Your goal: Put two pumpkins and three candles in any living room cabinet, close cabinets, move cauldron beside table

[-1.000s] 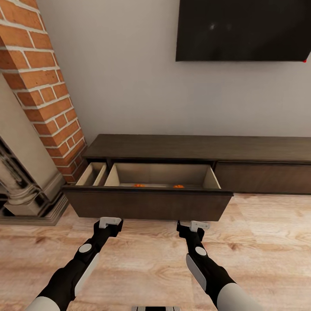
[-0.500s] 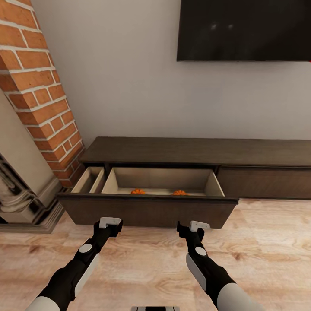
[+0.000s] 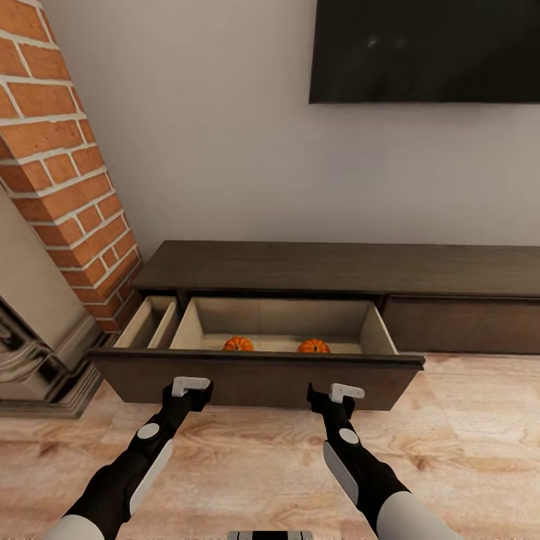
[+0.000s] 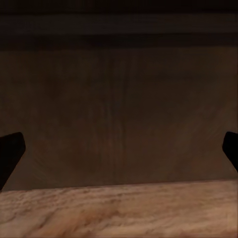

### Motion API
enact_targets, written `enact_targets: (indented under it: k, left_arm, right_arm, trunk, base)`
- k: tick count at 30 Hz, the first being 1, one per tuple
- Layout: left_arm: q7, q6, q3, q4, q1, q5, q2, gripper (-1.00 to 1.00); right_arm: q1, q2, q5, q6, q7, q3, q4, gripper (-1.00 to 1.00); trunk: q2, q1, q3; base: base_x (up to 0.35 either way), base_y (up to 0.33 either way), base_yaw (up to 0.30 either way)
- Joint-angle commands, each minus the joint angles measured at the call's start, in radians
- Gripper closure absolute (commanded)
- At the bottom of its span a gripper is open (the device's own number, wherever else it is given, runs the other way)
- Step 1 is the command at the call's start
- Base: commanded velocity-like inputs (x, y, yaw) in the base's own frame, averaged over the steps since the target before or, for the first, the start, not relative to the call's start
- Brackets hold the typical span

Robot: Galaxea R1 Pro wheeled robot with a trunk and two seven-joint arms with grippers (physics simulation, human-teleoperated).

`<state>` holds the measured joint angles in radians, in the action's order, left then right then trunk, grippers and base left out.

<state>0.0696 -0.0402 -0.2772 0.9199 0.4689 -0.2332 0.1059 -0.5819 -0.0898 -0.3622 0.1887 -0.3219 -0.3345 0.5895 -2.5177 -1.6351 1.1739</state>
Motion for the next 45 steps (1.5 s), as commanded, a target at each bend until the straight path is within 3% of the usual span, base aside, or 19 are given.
enact_targets:
  k: [1, 20, 45]
  left_arm:
    - [0.008, -0.004, -0.005, 0.002, 0.001, -0.009, 0.001, -1.00]
    - [0.007, -0.003, -0.005, 0.000, 0.001, -0.005, 0.001, -1.00]
    - [0.007, -0.001, -0.005, 0.000, 0.001, -0.003, 0.001, -1.00]
  right_arm:
    - [-0.001, 0.001, -0.010, 0.006, -0.006, -0.007, 0.000, -1.00]
    - [-0.001, 0.001, -0.011, 0.006, -0.006, -0.006, -0.001, -1.00]
    - [-0.001, 0.001, -0.011, 0.006, -0.006, -0.005, -0.002, -1.00]
  trunk:
    - [-0.001, 0.000, 0.005]
    - [-0.005, -0.009, 0.078]
    - [-0.005, -0.009, 0.078]
  base:
    - [0.011, 0.000, 0.000]
    - [0.001, 0.000, 0.000]
    - [0.067, 0.000, 0.000]
